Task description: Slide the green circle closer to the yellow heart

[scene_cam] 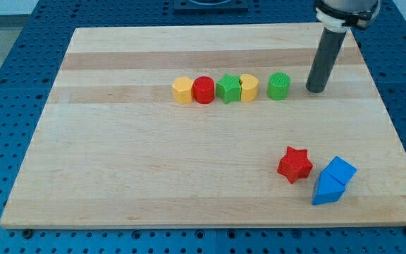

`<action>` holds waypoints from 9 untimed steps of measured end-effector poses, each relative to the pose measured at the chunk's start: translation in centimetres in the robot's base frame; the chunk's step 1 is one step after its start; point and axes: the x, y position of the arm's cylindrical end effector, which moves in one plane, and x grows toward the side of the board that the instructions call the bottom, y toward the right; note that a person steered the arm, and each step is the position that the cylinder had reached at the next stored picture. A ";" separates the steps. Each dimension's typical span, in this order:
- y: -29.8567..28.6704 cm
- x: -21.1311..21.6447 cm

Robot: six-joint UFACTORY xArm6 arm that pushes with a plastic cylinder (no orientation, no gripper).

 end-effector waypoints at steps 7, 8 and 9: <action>-4.4 0.0; -4.4 0.0; -4.3 0.8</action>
